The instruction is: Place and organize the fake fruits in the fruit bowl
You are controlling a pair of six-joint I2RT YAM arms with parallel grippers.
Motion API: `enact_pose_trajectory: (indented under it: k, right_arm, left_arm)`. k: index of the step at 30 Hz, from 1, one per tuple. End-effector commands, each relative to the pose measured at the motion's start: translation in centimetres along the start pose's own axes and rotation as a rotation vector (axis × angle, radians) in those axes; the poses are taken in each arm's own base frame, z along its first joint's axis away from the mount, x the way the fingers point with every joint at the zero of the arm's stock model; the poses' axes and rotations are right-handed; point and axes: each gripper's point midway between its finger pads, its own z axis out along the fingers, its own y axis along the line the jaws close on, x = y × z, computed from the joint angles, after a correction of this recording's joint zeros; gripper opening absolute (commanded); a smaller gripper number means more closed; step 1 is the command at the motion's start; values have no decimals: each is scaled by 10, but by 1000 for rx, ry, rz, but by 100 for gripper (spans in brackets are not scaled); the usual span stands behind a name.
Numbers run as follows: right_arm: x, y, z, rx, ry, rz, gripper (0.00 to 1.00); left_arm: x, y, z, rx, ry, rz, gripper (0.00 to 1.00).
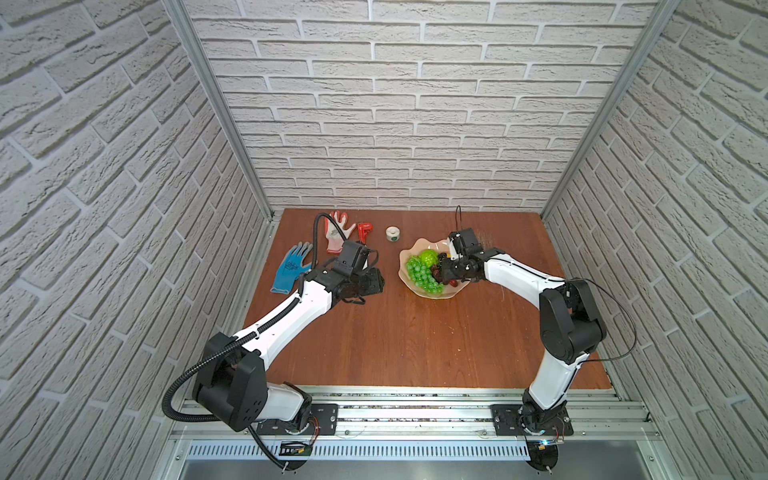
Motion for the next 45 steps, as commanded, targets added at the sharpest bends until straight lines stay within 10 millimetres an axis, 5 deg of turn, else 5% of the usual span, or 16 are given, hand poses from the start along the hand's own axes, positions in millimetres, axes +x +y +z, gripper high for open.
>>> enact_pose_trajectory:
  k: [1, 12, 22, 23, 27, 34, 37, 41, 45]
  right_arm:
    - [-7, 2, -2, -6, -30, -18, 20]
    - [-44, 10, -56, -14, -136, -63, 31]
    - [-60, 3, -126, 18, -254, -120, 42]
    - [-60, 2, -133, 23, -263, -126, 45]
    - [-63, -9, -164, 75, -335, -151, 94]
    - [-73, -32, -215, 207, -610, -267, 100]
    - [-65, -41, -212, 238, -732, -339, 100]
    - [-45, -73, -189, 267, -713, -221, 100]
    - [-18, -103, -160, 266, -749, -136, 100]
  left_arm:
    - [-11, -4, -2, 9, -18, -1, 50]
    - [-14, -4, -10, 2, -35, -14, 58]
    - [-26, 36, -27, -77, -80, -56, 92]
    - [-29, 41, -29, -94, -89, -53, 94]
    - [-47, 70, -44, -200, -156, -22, 97]
    - [-78, 126, -66, -399, -405, 123, 98]
    - [-79, 150, -68, -485, -501, 221, 98]
    - [-69, 195, -66, -629, -540, 199, 98]
    - [-68, 216, -53, -648, -632, 224, 98]
